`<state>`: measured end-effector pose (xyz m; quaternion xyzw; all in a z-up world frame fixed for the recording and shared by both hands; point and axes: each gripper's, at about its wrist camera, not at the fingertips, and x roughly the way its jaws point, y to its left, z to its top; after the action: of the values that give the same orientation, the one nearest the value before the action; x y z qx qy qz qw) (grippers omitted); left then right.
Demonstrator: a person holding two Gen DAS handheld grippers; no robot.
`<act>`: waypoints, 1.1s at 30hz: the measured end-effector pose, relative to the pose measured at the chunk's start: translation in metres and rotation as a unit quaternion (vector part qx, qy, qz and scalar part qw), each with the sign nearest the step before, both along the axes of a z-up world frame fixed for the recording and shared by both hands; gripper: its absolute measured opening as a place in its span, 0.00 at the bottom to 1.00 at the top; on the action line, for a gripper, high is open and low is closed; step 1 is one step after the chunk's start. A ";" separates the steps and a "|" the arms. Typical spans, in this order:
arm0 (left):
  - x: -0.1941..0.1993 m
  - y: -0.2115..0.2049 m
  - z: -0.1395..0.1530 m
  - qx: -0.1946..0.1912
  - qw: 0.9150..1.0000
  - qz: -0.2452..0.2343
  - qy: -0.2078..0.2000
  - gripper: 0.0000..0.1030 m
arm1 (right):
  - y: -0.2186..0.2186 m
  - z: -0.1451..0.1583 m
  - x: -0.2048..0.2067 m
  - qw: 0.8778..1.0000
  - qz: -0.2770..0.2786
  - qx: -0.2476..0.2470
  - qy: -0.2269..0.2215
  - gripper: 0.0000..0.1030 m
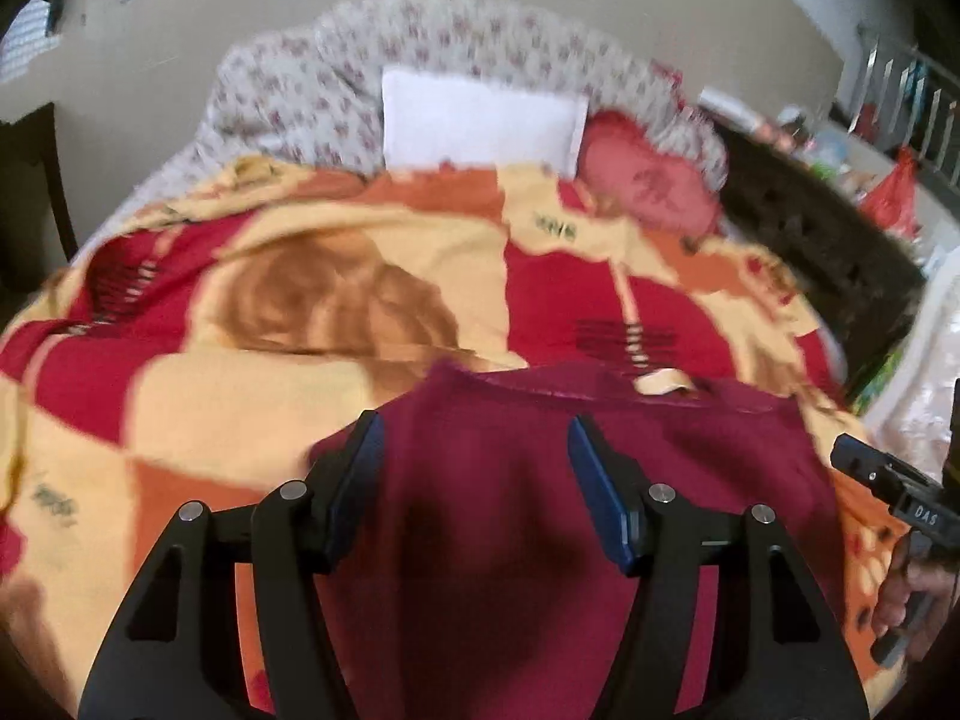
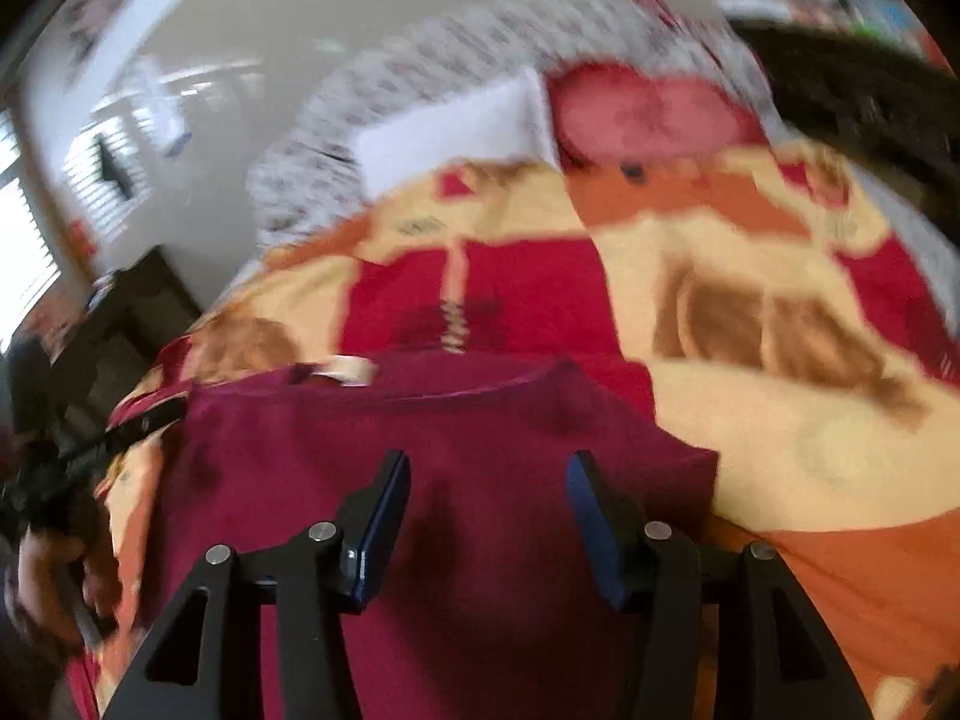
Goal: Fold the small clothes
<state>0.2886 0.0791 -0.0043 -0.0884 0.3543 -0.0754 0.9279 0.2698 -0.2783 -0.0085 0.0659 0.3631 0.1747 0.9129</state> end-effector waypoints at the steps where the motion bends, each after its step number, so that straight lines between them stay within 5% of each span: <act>1: -0.018 0.008 0.004 -0.009 1.000 -0.009 -0.002 0.61 | 0.002 0.002 -0.014 1.000 0.012 -0.004 -0.001 0.51; 4: -0.063 0.032 -0.004 -0.025 0.999 -0.009 0.024 0.61 | 0.001 -0.006 -0.062 0.999 0.032 -0.015 0.035 0.51; 7: -0.112 0.054 -0.030 -0.077 0.994 -0.005 0.077 0.61 | -0.016 -0.012 -0.111 0.998 0.029 0.027 0.040 0.52; 11: -0.155 0.039 -0.064 -0.119 0.985 -0.020 0.127 0.61 | -0.021 -0.029 -0.159 0.995 0.032 0.057 0.074 0.53; 15: -0.156 0.016 -0.097 -0.156 0.971 -0.032 0.176 0.61 | -0.016 -0.053 -0.185 0.988 0.035 0.101 0.113 0.53; 17: -0.154 0.015 -0.096 -0.174 0.973 -0.025 0.149 0.63 | -0.016 -0.062 -0.188 0.984 0.034 0.121 0.123 0.53; 19: -0.141 0.019 -0.099 -0.216 0.966 -0.027 0.143 0.63 | -0.021 -0.073 -0.185 0.979 0.014 0.152 0.138 0.53; 23: -0.114 0.032 -0.112 -0.304 0.941 -0.008 0.146 0.63 | -0.035 -0.093 -0.177 0.958 -0.022 0.235 0.163 0.53; 27: -0.102 0.027 -0.109 -0.313 0.939 -0.001 0.143 0.63 | -0.046 -0.107 -0.166 0.933 -0.051 0.318 0.162 0.53; 32: -0.098 0.038 -0.114 -0.354 0.925 0.030 0.132 0.61 | -0.060 -0.126 -0.145 0.890 -0.107 0.419 0.148 0.53; 33: -0.099 0.038 -0.113 -0.353 0.926 0.037 0.132 0.52 | -0.062 -0.129 -0.142 0.882 -0.116 0.434 0.145 0.53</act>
<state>0.1901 0.1176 -0.1178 -0.4324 0.4206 -0.1490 0.7835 0.1274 -0.3403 -0.1373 0.5214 0.3695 0.1960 0.7438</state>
